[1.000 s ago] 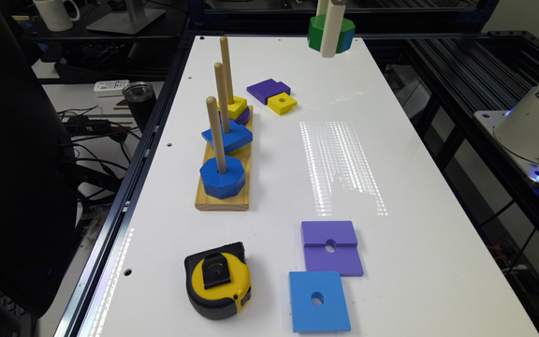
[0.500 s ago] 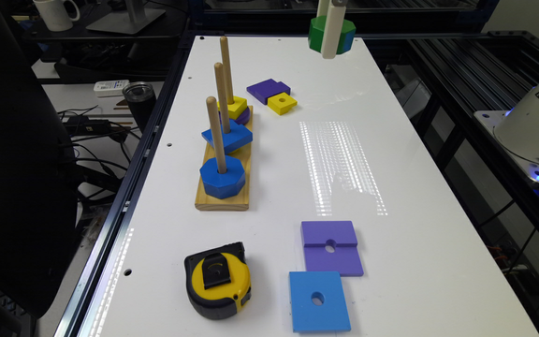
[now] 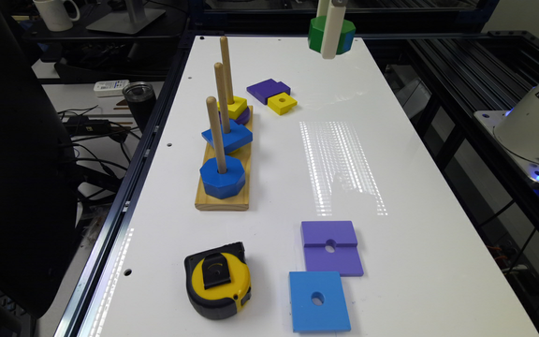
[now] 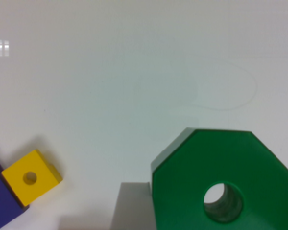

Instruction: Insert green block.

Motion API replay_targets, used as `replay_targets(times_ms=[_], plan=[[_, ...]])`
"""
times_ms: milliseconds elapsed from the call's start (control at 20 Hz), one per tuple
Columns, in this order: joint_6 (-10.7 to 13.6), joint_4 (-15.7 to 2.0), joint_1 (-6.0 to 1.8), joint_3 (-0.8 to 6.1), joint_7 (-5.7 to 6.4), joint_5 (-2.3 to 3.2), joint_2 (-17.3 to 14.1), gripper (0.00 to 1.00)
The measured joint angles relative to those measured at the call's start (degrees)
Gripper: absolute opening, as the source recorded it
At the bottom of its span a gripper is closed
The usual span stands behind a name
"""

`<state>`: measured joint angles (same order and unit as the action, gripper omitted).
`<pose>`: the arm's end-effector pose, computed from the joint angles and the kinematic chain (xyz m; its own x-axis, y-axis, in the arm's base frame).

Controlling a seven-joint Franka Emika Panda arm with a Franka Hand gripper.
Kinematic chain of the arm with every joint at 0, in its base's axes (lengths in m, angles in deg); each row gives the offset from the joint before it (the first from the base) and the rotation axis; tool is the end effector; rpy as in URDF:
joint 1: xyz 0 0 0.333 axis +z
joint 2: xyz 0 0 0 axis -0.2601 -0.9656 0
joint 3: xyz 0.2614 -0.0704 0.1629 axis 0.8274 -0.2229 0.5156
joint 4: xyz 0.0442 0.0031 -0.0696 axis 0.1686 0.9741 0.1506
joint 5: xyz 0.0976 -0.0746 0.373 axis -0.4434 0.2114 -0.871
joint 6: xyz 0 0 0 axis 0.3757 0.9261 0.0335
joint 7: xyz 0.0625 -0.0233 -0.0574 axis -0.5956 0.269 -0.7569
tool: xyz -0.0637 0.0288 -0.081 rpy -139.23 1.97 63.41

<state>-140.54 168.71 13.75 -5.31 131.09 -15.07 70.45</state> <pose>0.4658 0.0290 0.3908 0.7148 -0.6988 0.0270 -0.6983 -0.7153 -0.0277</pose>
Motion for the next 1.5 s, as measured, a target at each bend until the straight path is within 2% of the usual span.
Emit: replay_targets(times_ms=[400, 600, 1250, 1500], plan=[[-1.19, -0.24, 0.02, 0.93, 0.50, -0.03, -0.48, 0.00], [-1.94, -1.39, 0.03, 1.65, 1.18, -0.04, -1.90, 0.00], [-2.09, -10.12, 0.03, 4.37, 3.87, 0.00, -10.33, 0.00], [-2.08, -13.28, 0.05, 5.33, 4.89, 0.19, -13.20, 0.00]])
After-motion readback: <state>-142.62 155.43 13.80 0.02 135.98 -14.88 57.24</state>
